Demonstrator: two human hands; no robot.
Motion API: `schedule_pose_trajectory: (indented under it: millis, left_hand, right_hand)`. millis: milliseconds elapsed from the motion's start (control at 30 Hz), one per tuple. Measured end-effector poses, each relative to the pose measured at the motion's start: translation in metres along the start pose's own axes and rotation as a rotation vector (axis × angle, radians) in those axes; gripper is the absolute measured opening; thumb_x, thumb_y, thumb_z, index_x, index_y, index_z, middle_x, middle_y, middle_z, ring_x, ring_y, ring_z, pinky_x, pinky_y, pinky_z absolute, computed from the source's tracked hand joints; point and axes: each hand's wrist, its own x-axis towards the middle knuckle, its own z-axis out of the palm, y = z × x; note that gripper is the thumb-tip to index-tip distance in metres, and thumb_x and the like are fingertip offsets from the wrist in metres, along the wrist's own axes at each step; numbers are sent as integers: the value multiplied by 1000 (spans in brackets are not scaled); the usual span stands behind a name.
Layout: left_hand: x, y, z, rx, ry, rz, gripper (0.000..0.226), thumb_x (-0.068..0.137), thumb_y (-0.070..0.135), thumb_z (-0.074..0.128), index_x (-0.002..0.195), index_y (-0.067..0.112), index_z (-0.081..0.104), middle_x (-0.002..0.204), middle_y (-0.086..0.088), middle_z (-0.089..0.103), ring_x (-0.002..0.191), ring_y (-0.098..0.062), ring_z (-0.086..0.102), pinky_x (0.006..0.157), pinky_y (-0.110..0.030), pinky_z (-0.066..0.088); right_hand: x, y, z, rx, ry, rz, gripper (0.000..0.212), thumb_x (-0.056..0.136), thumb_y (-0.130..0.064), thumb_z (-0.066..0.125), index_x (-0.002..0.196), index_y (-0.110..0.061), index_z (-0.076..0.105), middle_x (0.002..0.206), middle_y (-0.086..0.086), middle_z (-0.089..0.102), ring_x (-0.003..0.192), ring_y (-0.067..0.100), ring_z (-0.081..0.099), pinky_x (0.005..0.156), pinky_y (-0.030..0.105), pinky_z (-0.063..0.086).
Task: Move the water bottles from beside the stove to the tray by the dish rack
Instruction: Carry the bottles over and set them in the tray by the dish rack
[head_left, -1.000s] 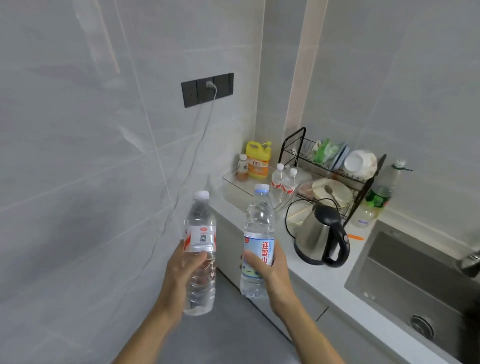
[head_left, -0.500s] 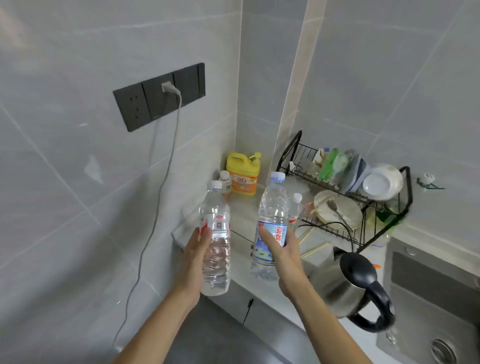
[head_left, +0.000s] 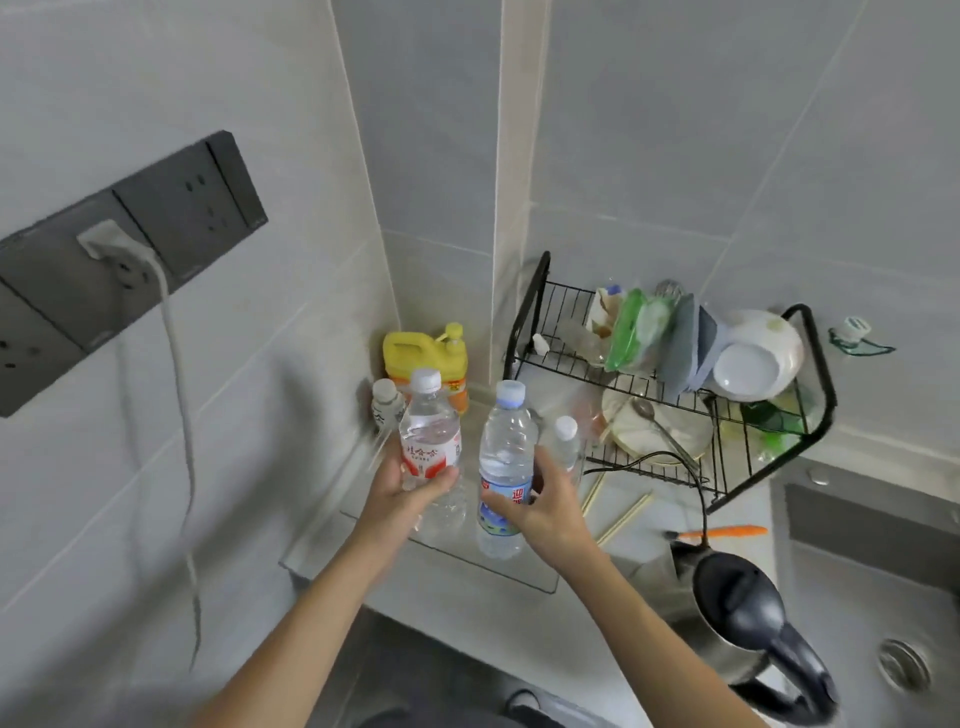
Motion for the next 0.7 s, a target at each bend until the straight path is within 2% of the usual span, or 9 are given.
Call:
schedule_pose_trajectory:
  millis: [67,100,200,233,333,400,467,567,700]
  left_hand:
    - [16,-8,1,47,-9,-4,60,87,10,84,136,33,59,121,11,76,110,-1,71,86,-13,55]
    - [25,-13,1,76,-11,-14,61,84,7,85,134,31,59,119,9,77,107,-1,72,84,-13,56]
    - [49,-36,1,182,-48,-74,57,76,5,91,118,32,63,107,10,79,98,-5,75,87,-22,60]
    - [54,-43,0,227,-62,-98,55,73,8,94,113,31,64,103,13,79,95,-5,75,87,-27,60]
    - [70,-65,1,367,-126,-129,57,61,28,99,106,31,64,94,19,77,86,2,72,85,-35,58]
    - [78,-77,4,431,-179,-127,62,52,42,96,104,32,64,93,17,78,88,0,73,84,-36,59]
    - [83,-86,8,470,-228,-113,64,49,47,93,105,33,64,96,13,78,91,-6,74,84,-36,60]
    - [88,-92,12,507,-274,-88,64,52,47,93,108,34,63,97,13,78,91,-5,73,79,-29,57]
    - [92,-91,8,485,-283,-50,65,58,35,97,113,34,61,100,14,75,94,-3,70,77,-22,53]
  right_hand:
    - [6,13,0,-90,-7,14,60,78,-15,92,125,-32,59,114,-12,74,105,0,71,85,17,57]
    - [8,19,1,-145,-5,21,62,77,-20,92,126,-34,57,116,-14,72,106,0,70,86,17,57]
    - [13,35,6,-294,26,70,75,70,-39,89,135,-37,52,117,-14,70,106,9,68,92,35,59]
    - [13,37,7,-329,26,95,81,70,-41,89,140,-38,48,117,-14,70,105,11,67,91,36,58]
    - [12,39,10,-432,-7,131,90,72,-33,90,147,-38,40,112,-13,66,100,11,61,86,26,50]
    - [12,44,14,-510,-17,141,84,71,-32,89,141,-37,43,108,-8,69,98,19,64,81,30,50]
    - [13,48,19,-580,-10,141,80,70,-37,88,137,-34,44,115,-3,73,104,27,67,83,37,54]
    - [17,49,24,-638,12,140,79,69,-43,86,136,-32,45,123,0,73,108,30,67,86,41,56]
    - [18,50,24,-643,31,119,68,68,-45,87,121,-34,46,116,-5,72,101,29,68,83,42,56]
